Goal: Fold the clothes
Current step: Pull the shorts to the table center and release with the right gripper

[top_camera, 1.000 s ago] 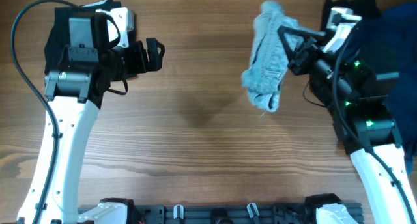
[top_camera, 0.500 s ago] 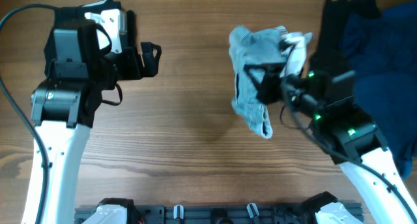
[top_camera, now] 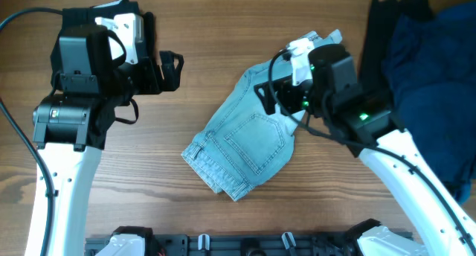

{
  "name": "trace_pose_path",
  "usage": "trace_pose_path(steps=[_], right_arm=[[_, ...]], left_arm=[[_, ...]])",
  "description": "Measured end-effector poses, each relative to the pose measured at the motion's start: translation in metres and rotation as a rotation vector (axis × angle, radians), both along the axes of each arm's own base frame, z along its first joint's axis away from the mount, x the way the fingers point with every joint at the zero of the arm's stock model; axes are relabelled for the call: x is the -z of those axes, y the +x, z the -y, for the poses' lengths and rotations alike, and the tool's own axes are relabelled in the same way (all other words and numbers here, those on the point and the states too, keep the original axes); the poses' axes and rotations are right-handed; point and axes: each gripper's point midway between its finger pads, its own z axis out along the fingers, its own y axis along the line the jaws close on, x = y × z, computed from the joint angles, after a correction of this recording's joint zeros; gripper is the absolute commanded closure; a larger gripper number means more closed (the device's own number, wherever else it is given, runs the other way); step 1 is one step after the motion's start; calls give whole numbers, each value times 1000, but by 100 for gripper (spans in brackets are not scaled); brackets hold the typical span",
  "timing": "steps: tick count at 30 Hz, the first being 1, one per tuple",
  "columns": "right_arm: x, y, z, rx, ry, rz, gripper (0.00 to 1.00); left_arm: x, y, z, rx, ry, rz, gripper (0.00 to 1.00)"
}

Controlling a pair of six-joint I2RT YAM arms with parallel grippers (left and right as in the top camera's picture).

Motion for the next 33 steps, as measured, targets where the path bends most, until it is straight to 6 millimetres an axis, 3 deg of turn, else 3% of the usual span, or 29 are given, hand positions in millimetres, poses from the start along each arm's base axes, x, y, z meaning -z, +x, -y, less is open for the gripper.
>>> trace_pose_path(steps=[2, 6, 9, 11, 15, 18, 21, 24, 29, 33], right_arm=[[1, -5, 12, 18, -14, -53, 0], [23, -28, 27, 46, -53, -207, 0], [37, -21, 38, 115, -42, -271, 0], [45, -14, 47, 158, -38, -303, 1], [54, 7, 77, 265, -6, -325, 0], [51, 24, 117, 373, 45, -308, 1], [47, 37, 160, 469, 90, -279, 0], [54, 43, 189, 522, 115, -287, 0], [83, 48, 193, 507, 119, -363, 0], [89, 55, 194, 502, 120, -360, 0]], left_arm=[[1, -1, 0, 0, 1, -4, 1], [1, -1, 6, 16, 0, -5, 1], [4, -5, 23, 69, -1, -16, 1], [17, -10, 45, 133, 13, -59, 1], [66, -34, 82, 275, 151, -223, 1], [99, -52, 92, 350, 281, -333, 1], [114, -64, 98, 403, 341, -390, 0], [125, -81, 109, 475, 375, -440, 2], [147, -121, 135, 628, 416, -563, 17], [171, -153, 143, 717, 498, -706, 20]])
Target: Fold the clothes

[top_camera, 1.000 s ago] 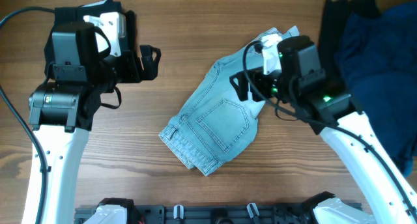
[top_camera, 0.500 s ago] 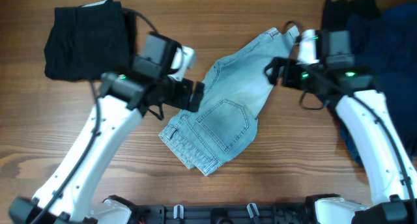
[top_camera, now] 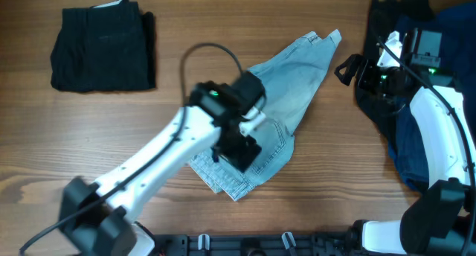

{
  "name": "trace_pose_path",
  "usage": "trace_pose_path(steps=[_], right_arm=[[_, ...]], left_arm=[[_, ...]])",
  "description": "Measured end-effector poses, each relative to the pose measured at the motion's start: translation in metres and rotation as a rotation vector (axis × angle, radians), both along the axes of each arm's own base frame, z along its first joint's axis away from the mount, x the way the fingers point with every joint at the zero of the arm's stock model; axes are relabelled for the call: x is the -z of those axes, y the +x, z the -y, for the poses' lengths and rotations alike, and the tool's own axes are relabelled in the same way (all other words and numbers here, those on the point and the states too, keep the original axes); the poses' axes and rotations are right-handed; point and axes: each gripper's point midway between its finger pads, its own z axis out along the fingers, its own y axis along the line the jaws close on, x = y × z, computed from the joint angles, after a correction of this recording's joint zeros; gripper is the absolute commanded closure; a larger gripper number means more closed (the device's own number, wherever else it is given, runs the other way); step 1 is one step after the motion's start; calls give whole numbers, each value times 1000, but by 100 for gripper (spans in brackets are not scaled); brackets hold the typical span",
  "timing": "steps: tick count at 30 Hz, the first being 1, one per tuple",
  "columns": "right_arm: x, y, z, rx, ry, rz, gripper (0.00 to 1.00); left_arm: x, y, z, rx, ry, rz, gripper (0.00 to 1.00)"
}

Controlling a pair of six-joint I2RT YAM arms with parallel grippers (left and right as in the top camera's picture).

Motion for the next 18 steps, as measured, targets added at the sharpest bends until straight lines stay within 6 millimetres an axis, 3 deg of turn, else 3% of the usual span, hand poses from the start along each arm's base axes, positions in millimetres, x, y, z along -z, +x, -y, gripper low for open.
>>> trace_pose_path(steps=[11, 18], right_arm=[[-2, 3, 1, 0, -3, 14, 0], [-2, 3, 0, 0, -2, 15, 0]], left_arm=[[50, -61, -9, 0, 221, -218, 23], [84, -78, 22, 73, 107, -192, 24]])
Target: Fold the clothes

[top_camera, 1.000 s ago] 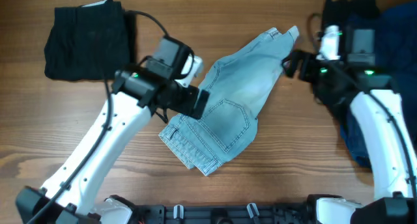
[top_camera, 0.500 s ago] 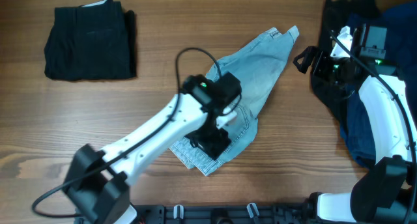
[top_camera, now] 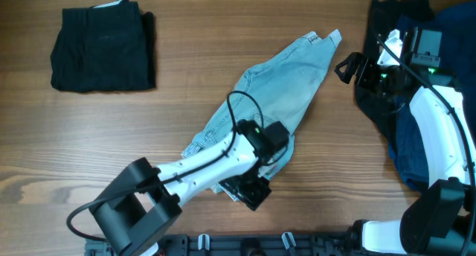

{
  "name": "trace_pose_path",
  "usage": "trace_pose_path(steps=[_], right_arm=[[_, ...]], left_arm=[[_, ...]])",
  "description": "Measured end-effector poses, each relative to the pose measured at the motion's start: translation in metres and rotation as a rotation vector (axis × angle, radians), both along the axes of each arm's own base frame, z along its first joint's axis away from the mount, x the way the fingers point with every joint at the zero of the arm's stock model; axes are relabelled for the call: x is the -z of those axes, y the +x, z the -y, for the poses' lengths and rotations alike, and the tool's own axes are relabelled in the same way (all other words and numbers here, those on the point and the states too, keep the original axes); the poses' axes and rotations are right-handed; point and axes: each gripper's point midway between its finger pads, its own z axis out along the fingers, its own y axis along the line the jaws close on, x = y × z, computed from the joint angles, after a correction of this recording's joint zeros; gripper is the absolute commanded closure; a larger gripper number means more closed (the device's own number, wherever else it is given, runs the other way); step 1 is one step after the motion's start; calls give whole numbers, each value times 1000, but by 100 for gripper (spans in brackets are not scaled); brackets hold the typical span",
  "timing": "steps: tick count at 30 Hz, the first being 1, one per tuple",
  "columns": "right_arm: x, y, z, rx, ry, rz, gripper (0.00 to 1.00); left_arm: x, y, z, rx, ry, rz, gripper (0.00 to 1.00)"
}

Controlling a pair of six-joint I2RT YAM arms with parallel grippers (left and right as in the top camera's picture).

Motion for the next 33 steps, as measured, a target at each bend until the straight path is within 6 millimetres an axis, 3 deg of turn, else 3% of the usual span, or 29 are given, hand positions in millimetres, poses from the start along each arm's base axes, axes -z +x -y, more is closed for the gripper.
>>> trace_pose_path(steps=[4, 9, 16, 17, 18, 23, 29, 30, 31, 33], right_arm=[[1, -2, 0, 0, 2, -11, 0], [2, -4, -1, -6, -1, -16, 0], [2, -4, -1, -8, -2, -16, 0], [2, -4, -1, -9, -2, -16, 0], [2, -4, -1, -9, -2, -16, 0], [2, -4, -1, -9, -2, -15, 0], [2, -4, -1, -9, -2, -15, 0], [2, -4, -1, -9, -2, -15, 0], [2, -4, -1, -9, -3, -15, 0], [2, -4, -1, -9, -2, -15, 0]], left_arm=[[8, 11, 17, 22, -60, 76, 23], [22, 13, -8, 37, 35, 115, 23], [35, 14, -18, 44, 54, 151, 28], [35, 14, -18, 43, 53, 152, 32], [35, 14, -19, 44, 54, 156, 43], [37, 21, -24, 43, 79, 189, 69], [38, 26, -24, 43, 78, 216, 71], [38, 26, -23, 42, 75, 218, 75], [39, 27, -23, 33, 71, 222, 91], [39, 28, -22, 20, 67, 233, 96]])
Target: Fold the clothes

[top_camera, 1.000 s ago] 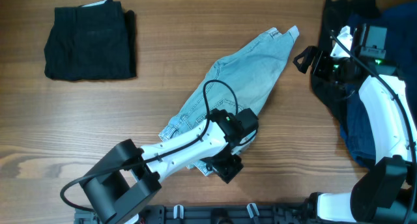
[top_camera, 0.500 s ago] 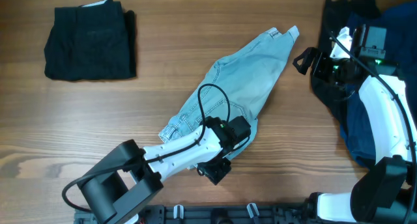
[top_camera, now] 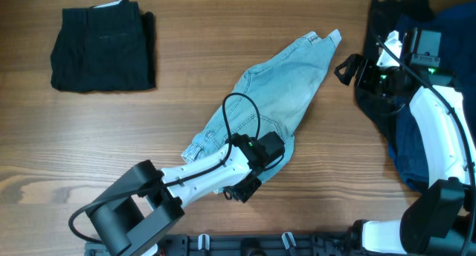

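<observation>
Light blue denim shorts (top_camera: 282,88) lie slantwise in the middle of the table, one end reaching up to the right and the hem end at the lower left. My left arm comes in from the bottom edge. Its gripper (top_camera: 248,187) sits low on the shorts' lower right hem, and its fingers are hidden by the wrist. My right gripper (top_camera: 343,68) hovers open and holding nothing at the right, apart from the shorts' upper tip, beside the dark pile. A folded black garment (top_camera: 103,46) rests at the upper left.
A heap of dark blue and black clothes (top_camera: 424,77) fills the right edge of the table, partly under my right arm. A black rail (top_camera: 245,245) runs along the front edge. Bare wood (top_camera: 111,144) shows to the left of the shorts.
My left gripper has shifted slightly up and left along the shorts' lower hem. The shorts and my right arm look unchanged.
At first my right gripper was on the shorts, bunched in the middle, and my left arm was over the black garment. Then the shorts lay stretched out, my right arm was by the pile and my left gripper was on the shorts. It has since stayed at the lower hem.
</observation>
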{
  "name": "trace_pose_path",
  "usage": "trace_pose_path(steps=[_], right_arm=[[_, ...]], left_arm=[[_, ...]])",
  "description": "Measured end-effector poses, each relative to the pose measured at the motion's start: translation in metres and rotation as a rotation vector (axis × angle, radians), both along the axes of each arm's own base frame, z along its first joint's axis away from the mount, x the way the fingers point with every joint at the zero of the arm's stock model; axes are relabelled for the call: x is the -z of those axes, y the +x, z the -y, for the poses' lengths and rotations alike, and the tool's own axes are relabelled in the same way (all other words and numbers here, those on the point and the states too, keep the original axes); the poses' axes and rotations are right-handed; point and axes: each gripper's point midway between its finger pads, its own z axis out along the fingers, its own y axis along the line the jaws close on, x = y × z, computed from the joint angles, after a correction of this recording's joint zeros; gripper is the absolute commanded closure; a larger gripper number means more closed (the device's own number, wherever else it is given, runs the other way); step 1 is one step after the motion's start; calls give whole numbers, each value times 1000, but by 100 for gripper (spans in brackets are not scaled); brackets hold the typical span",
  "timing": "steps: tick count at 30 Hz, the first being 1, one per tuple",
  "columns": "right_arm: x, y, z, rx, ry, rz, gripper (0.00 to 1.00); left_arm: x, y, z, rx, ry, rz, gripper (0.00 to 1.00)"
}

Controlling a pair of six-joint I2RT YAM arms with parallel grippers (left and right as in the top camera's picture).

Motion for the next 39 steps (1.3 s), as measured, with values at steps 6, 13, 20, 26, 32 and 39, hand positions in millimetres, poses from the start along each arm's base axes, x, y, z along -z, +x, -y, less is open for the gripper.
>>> trace_pose_path(steps=[6, 13, 20, 26, 32, 39], right_arm=[[0, 1, 0, 0, -1, 3, 0], [-2, 4, 1, 0, -3, 19, 8], [-9, 5, -14, -46, 73, 43, 14], [-8, -13, -54, -147, 169, -24, 15], [-7, -37, -136, -379, 171, -54, 18], [1, -72, -219, -628, 9, -20, 18]], left_arm=[[-4, 2, 3, -14, -7, -10, 96], [-80, 76, 28, -149, -161, 122, 96], [-167, 176, 11, -387, -337, 393, 96], [-180, 229, -30, -655, -401, 495, 96], [-183, 252, -67, -839, -406, 534, 96], [-184, 259, -84, -907, -402, 542, 96]])
